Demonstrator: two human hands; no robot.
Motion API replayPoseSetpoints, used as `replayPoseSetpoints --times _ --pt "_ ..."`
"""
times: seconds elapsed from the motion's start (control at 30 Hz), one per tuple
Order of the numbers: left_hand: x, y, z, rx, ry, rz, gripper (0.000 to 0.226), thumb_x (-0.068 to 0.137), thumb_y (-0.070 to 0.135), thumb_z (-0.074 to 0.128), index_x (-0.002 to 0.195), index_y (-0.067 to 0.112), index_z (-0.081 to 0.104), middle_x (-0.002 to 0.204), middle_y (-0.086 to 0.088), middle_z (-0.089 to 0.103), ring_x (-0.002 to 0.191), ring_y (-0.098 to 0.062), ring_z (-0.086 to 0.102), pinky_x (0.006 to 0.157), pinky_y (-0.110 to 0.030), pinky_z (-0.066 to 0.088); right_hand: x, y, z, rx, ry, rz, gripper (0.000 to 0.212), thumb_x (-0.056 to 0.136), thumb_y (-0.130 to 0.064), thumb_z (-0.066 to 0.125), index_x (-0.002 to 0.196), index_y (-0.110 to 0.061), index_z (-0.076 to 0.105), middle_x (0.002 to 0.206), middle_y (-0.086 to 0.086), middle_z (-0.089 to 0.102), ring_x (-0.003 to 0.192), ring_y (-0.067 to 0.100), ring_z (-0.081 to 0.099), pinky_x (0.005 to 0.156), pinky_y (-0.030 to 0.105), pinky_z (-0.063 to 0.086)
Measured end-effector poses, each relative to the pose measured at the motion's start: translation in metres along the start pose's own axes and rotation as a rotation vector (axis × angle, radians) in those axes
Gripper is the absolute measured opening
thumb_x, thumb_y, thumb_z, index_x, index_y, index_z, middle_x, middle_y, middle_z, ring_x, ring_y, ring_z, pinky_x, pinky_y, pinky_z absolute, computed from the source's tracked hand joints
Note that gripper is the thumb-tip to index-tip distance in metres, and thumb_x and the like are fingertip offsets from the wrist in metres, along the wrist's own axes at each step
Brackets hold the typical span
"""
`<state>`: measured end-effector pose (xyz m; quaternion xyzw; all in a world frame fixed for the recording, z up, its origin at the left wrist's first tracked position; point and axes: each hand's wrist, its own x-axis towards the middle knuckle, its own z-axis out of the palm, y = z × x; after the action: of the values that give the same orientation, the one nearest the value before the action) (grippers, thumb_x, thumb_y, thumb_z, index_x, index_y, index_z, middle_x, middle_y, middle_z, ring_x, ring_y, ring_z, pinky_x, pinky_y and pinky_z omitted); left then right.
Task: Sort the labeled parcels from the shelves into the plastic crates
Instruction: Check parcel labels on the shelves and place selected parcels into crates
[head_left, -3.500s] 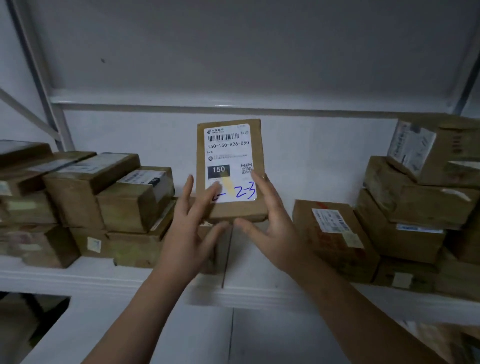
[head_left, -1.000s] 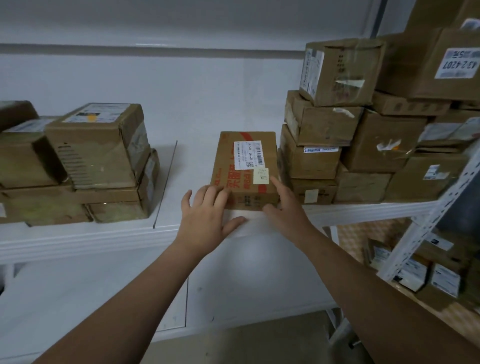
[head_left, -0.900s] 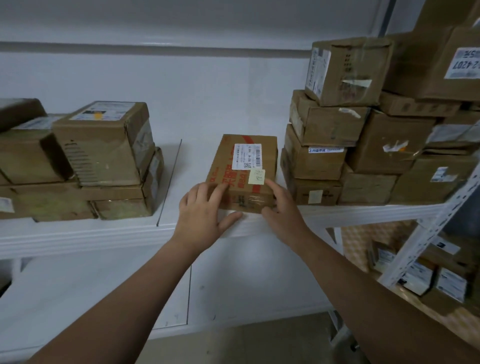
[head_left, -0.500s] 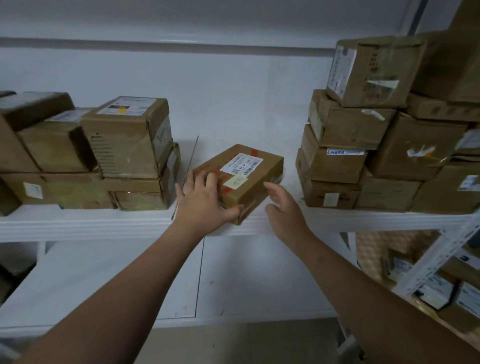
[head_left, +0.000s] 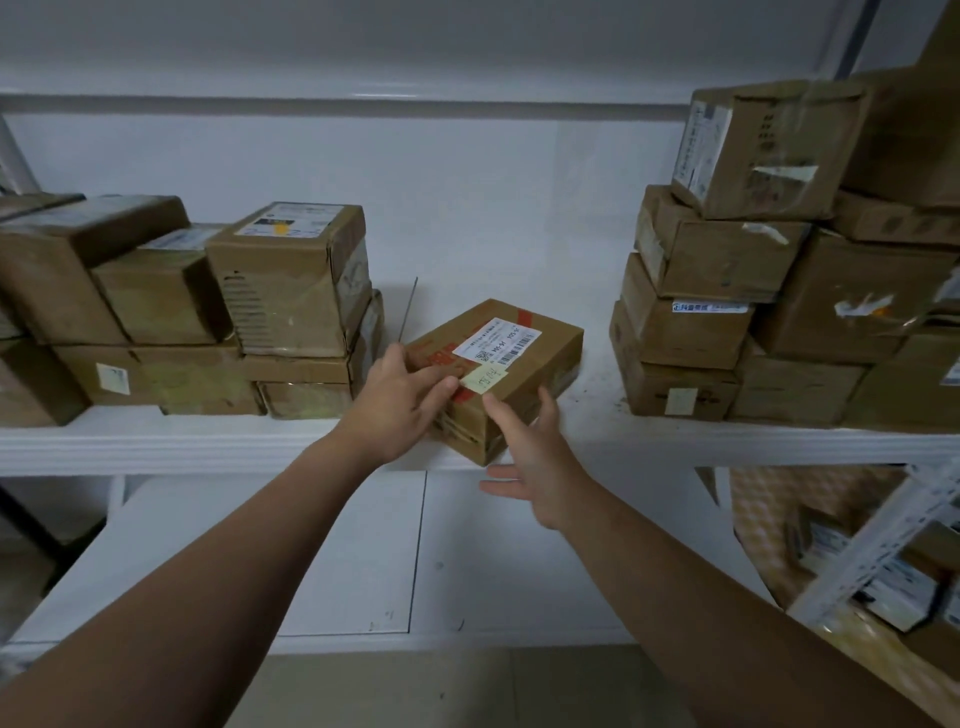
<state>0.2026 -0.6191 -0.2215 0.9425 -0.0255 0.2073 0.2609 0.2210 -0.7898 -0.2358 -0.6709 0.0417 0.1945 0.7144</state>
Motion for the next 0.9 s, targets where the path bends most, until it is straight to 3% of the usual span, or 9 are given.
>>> replayPoseSetpoints --times 0.13,0.23,0.3,0.37,0.53,0.6,0.67,0.77,0.9 --pt "-0.004 0.001 -0.004 0.093 -0.071 0.103 0.063 0.085 0.050 0.020 0.132 0.030 0.057 0.120 -0.003 0.047 0.110 -0.020 0.033 0.101 -0.037 0.030 0.006 0.006 0.016 0.187 0.102 -0.002 0.091 0.073 -0.043 0.078 0.142 -0.047 0.019 0.138 0.007 0.041 0.111 0.034 0.056 0.063 0.035 0.059" --pt "-0.004 0.006 -0.006 0.185 -0.075 0.173 0.063 0.087 0.051 0.016 0.127 0.032 0.059 0.123 0.005 0.053 0.113 -0.018 0.038 0.088 -0.029 0.018 0.005 0.000 0.011 0.247 0.151 -0.058 0.062 0.080 -0.033 0.071 0.133 -0.036 0.040 0.125 0.005 0.052 0.106 0.024 0.059 0.068 0.033 0.058" --pt "0.004 0.008 -0.011 0.170 -0.040 0.139 0.050 0.092 0.050 0.027 0.124 0.031 0.061 0.123 0.005 0.053 0.116 -0.018 0.040 0.089 -0.029 0.018 0.004 -0.006 -0.003 0.232 0.204 -0.144 0.040 0.085 -0.031 0.064 0.123 -0.028 0.051 0.115 0.003 0.060 0.100 0.019 0.061 0.069 0.029 0.053" --pt "0.015 0.004 -0.013 0.112 -0.042 0.079 0.040 0.096 0.047 0.043 0.129 0.029 0.057 0.131 0.002 0.048 0.124 -0.020 0.038 0.101 -0.034 0.025 0.003 -0.012 -0.021 0.205 0.284 -0.253 0.036 0.085 -0.029 0.061 0.119 -0.019 0.053 0.111 0.005 0.063 0.102 0.020 0.062 0.071 0.030 0.050" --pt "0.028 0.008 -0.010 -0.071 -0.083 0.033 0.065 0.083 0.042 0.068 0.140 0.026 0.041 0.148 -0.006 0.028 0.136 -0.024 0.029 0.113 -0.042 0.029 -0.013 -0.039 -0.051 0.298 0.409 -0.477 0.041 0.089 -0.017 0.065 0.121 -0.014 0.039 0.099 -0.002 0.060 0.084 0.011 0.061 0.065 0.025 0.048" --pt "0.031 0.015 -0.011 -0.231 -0.022 -0.008 0.088 0.077 0.040 0.076 0.147 0.022 0.027 0.150 -0.002 0.024 0.137 -0.020 0.027 0.111 -0.035 0.027 -0.022 -0.049 -0.059 0.341 0.410 -0.522 0.043 0.088 -0.015 0.066 0.122 -0.018 0.039 0.101 -0.002 0.059 0.084 0.010 0.061 0.065 0.026 0.048" --pt "0.032 0.022 -0.017 -0.516 -0.036 -0.111 0.102 0.073 0.035 0.080 0.151 0.020 0.015 0.139 0.011 0.034 0.125 -0.007 0.040 0.102 -0.024 0.034 -0.029 -0.056 -0.066 0.360 0.391 -0.556 0.045 0.088 -0.017 0.066 0.124 -0.020 0.041 0.100 0.000 0.063 0.085 0.015 0.062 0.065 0.029 0.050" --pt "0.028 0.022 -0.018 -0.805 -0.180 -0.157 0.074 0.070 0.036 0.079 0.134 0.032 0.042 0.119 0.013 0.063 0.100 -0.002 0.064 0.087 -0.026 0.053 -0.039 -0.066 -0.071 0.364 0.391 -0.605 0.040 0.090 -0.020 0.064 0.125 -0.021 0.044 0.097 0.000 0.066 0.083 0.016 0.065 0.066 0.031 0.056" --pt "0.022 0.018 -0.013 -1.074 -0.262 -0.176 0.062 0.070 0.034 0.075 0.126 0.036 0.048 0.113 0.003 0.070 0.102 -0.016 0.068 0.077 -0.030 0.057 -0.048 -0.075 -0.068 0.345 0.431 -0.619 0.027 0.095 -0.028 0.058 0.117 -0.020 0.045 0.096 0.002 0.065 0.080 0.017 0.065 0.073 0.037 0.056"
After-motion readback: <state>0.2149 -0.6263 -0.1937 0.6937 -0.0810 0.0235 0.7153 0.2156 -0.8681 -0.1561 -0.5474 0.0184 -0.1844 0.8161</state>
